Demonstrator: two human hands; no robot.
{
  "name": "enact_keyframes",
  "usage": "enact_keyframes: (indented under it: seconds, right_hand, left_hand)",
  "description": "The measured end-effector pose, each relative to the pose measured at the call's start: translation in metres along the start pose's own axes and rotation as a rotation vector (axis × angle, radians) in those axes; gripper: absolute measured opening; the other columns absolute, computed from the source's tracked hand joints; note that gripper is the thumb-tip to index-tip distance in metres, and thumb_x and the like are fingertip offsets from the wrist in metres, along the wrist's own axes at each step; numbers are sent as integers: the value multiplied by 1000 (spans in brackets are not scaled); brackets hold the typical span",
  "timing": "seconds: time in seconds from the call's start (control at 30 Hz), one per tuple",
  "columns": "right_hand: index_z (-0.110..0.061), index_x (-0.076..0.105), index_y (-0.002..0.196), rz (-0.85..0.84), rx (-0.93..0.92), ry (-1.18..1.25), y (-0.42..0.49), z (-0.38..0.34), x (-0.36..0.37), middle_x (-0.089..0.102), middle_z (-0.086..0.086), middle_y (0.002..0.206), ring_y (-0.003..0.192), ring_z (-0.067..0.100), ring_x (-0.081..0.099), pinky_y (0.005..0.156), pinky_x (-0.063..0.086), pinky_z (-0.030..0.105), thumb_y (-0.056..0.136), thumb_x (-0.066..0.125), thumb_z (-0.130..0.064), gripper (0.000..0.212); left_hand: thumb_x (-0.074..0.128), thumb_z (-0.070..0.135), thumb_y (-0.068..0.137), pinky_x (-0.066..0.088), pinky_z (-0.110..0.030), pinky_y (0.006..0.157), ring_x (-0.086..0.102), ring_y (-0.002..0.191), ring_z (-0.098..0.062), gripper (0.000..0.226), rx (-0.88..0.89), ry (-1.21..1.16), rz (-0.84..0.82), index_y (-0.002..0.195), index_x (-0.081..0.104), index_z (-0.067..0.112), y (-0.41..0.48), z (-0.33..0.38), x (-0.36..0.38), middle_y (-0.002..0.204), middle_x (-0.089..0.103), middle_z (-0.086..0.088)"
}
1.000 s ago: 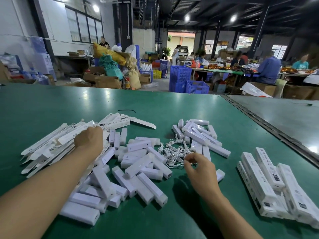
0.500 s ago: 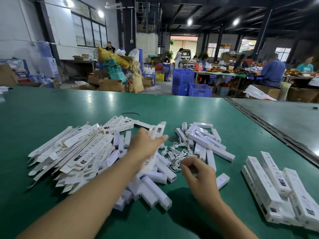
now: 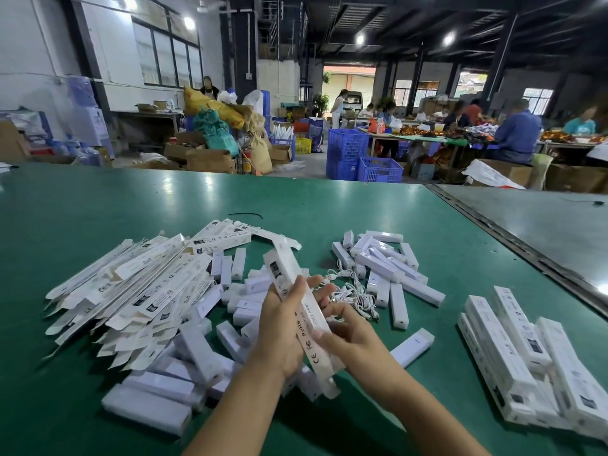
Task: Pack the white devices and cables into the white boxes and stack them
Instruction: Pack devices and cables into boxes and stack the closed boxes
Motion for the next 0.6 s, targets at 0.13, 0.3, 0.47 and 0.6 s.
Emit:
enact_keyframes:
  seconds: [0.13, 0.3, 0.47, 0.6]
  right_hand:
    - [-4, 55, 109, -5, 29, -59, 2, 4, 2, 74, 17, 98, 82, 27, 70, 78, 55, 39, 87, 74, -16, 31]
    - [-1, 62, 101, 40, -6, -85, 2, 4, 1, 73, 17, 90, 79, 24, 66, 74, 54, 35, 86, 72, -4, 19]
    - [-13, 65, 102, 171, -32, -123, 2, -1, -6, 75, 9, 89, 77, 24, 71, 61, 54, 33, 88, 72, -18, 16]
    - [-13, 59, 100, 345, -13, 3, 1, -4, -32, 73, 10, 86, 60, 20, 66, 49, 50, 28, 85, 71, -36, 30]
  left_hand:
    - [46, 12, 103, 59, -35, 63, 71, 71, -18, 17, 63, 36, 4, 117, 54, 7, -2, 1, -6, 87, 73, -7]
    - [54, 16, 92, 55, -36, 56, 63, 58, -17, 25, 79, 12, 12, 112, 50, 3, -3, -2, -4, 75, 66, -8]
    - [56, 30, 92, 60, -42, 69, 73, 97, -29, 46, 87, 26, -7, 136, 42, 26, -2, -6, -11, 110, 74, -11]
    - [64, 19, 93, 58, -34, 83, 69, 110, -24, 60, 160, 194, -43, 138, 37, 49, -8, -7, -10, 129, 65, 3]
Point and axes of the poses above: each hand's wrist, its own y-axis towards the middle knuckle, its own x-axis out of the palm, z = x × y, the point moved 6 cm from there along y, towards the middle knuckle
